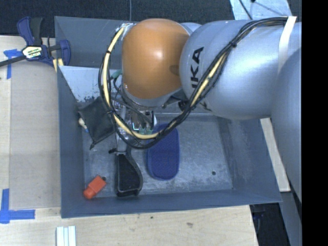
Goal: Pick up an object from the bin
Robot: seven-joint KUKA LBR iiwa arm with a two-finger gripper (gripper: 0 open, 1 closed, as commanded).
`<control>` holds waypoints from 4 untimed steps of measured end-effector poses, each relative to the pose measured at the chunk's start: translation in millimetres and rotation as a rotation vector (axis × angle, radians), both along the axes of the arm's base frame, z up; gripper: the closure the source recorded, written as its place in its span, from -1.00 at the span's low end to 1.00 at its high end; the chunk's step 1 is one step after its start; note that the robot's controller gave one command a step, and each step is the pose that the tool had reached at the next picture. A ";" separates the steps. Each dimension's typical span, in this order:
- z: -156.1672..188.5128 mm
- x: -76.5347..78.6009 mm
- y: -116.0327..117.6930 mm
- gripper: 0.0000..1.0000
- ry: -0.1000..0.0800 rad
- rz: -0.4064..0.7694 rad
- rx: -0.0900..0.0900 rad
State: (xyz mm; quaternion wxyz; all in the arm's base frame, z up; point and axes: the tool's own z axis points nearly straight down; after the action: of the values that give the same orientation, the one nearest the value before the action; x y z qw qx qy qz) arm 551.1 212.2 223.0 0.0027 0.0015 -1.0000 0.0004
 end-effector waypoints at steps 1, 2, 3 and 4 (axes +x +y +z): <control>4.8 1.9 -1.1 1.00 -0.008 -0.003 0.002; -82.4 19.7 25.2 1.00 0.000 0.093 0.000; -101.6 -11.7 12.5 1.00 -0.004 0.600 0.002; 97.8 -11.1 -26.2 1.00 -0.019 0.575 0.002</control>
Offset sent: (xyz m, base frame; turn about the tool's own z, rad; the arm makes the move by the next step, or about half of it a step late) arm 0.0000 0.0000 0.0000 0.0000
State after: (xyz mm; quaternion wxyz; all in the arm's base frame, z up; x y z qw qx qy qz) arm 540.0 185.9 320.7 -0.0068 0.2852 -0.9584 0.0000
